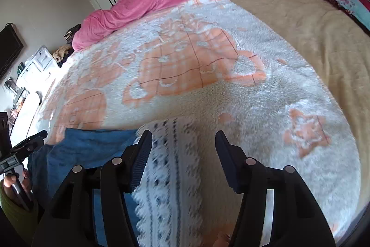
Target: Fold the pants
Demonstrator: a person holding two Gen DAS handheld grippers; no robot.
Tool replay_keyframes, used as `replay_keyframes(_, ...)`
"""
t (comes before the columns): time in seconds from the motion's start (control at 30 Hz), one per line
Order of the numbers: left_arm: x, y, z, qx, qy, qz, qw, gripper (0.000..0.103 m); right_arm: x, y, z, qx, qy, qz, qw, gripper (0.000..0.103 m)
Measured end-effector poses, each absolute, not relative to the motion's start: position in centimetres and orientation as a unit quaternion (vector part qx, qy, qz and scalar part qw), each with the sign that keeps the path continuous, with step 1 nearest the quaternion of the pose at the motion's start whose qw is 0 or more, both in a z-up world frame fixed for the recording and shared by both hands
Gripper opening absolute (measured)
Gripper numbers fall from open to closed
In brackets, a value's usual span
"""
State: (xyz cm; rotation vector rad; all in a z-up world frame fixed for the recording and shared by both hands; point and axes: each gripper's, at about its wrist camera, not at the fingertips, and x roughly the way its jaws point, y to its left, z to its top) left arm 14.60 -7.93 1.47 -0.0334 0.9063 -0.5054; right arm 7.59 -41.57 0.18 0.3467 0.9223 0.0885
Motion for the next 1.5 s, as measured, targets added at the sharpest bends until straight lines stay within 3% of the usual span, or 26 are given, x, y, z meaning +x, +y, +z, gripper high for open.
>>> replay_keyframes(0.3, 18.5, -8.9, -3.3, -0.033, 0.491, -0.255, 0.833, 0.073, 8.5, -41.0, -1.8, 0.155, 0.451, 0.081, 0.875, 0.036)
replay_keyframes(0.33, 18.5, -9.1, -3.4, -0.027, 0.494, -0.251, 0.832, 0.067, 8.4, -41.1, -1.8, 0.158, 0.449, 0.086, 0.875, 0.033)
replay_keyframes(0.4, 18.2, -9.2, -3.1, -0.028, 0.489, -0.255, 0.834, 0.025, 8.1, -41.1, -1.7, 0.159, 0.445, 0.092, 0.876, 0.030)
replay_keyframes(0.43, 18.2, -9.1, -3.1, -0.046, 0.488, -0.265, 0.830, 0.015, 7.9, -40.9, -1.6, 0.150, 0.442, 0.093, 0.879, 0.028)
replay_keyframes(0.47, 18.2, -8.9, -3.0, -0.061, 0.490, -0.273, 0.826, 0.006, 7.8, -40.7, -1.5, 0.144, 0.437, 0.098, 0.882, 0.022)
replay_keyframes(0.53, 17.9, -8.8, -2.8, -0.059, 0.484, -0.271, 0.830, 0.005, 7.5, -40.2, -0.9, 0.133, 0.427, 0.105, 0.888, 0.019)
replay_keyframes(0.77, 18.6, -9.3, -1.3, -0.052, 0.450, -0.243, 0.858, 0.005, 8.2, -39.2, 2.8, 0.079, 0.378, 0.091, 0.918, 0.017)
replay_keyframes(0.97, 19.7, -9.9, -3.4, -0.010, 0.460, -0.208, 0.863, 0.010, 12.3, -37.7, -1.3, -0.004, 0.453, 0.041, 0.890, 0.019)
replay_keyframes(1.17, 19.6, -9.0, -4.0, -0.035, 0.449, -0.216, 0.866, 0.014, 12.4, -36.4, -2.2, -0.065, 0.445, 0.016, 0.893, 0.026)
replay_keyframes(1.23, 19.3, -8.5, -3.6, -0.044, 0.446, -0.214, 0.868, 0.027, 12.1, -37.3, -1.6, -0.046, 0.438, 0.005, 0.898, 0.043)
replay_keyframes(1.27, 18.8, -7.9, -3.0, -0.046, 0.450, -0.206, 0.868, 0.048, 11.4, -37.8, -0.8, -0.033, 0.429, 0.005, 0.903, 0.048)
replay_keyframes(1.3, 18.2, -7.4, -2.4, -0.051, 0.449, -0.204, 0.868, 0.060, 10.2, -38.0, 0.1, -0.023, 0.413, 0.011, 0.910, 0.048)
replay_keyframes(1.4, 15.0, -5.0, -0.6, -0.067, 0.423, -0.201, 0.881, 0.062, 5.9, -38.9, 2.8, 0.005, 0.365, 0.014, 0.931, 0.059)
replay_keyframes(1.5, 11.7, -1.7, 0.1, -0.092, 0.412, -0.173, 0.890, 0.066, 2.2, -39.0, 3.3, 0.039, 0.351, 0.030, 0.935, 0.059)
